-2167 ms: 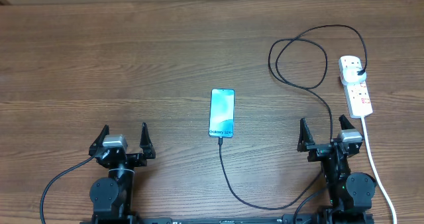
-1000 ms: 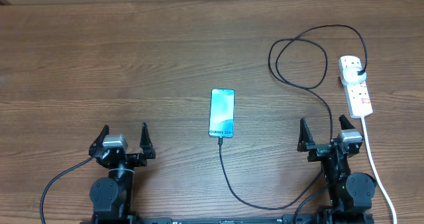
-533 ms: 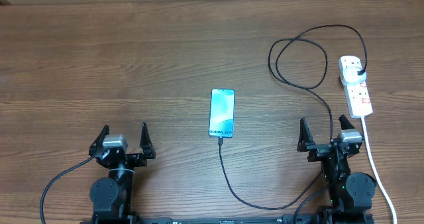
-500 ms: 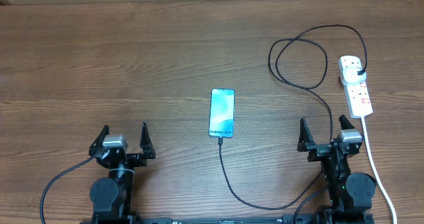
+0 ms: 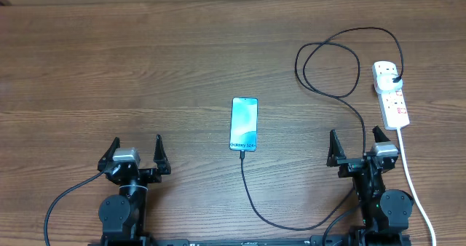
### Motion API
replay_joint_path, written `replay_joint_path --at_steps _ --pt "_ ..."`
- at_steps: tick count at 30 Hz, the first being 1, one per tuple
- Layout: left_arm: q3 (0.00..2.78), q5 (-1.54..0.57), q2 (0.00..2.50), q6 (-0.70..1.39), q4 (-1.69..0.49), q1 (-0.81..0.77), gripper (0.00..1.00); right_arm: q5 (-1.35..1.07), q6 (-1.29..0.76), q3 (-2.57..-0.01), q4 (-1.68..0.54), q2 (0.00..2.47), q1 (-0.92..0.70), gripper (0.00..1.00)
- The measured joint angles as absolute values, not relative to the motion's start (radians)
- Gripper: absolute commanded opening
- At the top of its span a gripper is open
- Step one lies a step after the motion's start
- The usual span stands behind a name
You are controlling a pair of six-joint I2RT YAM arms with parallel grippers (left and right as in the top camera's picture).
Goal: Plug charger to phone and switch on socket
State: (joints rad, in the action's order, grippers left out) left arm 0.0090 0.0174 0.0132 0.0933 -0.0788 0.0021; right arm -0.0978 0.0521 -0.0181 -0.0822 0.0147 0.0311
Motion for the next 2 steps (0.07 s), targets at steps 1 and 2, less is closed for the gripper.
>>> replay_joint_path --at_steps 1,2 --pt "0.009 0.018 0.013 0.093 -0.079 0.002 1.0 -0.097 0.052 -0.018 -0.083 0.015 0.031 1.0" --pt "0.009 0.018 0.013 0.093 -0.079 0.002 1.0 -0.097 0.052 -0.018 -0.082 0.015 0.031 1.0"
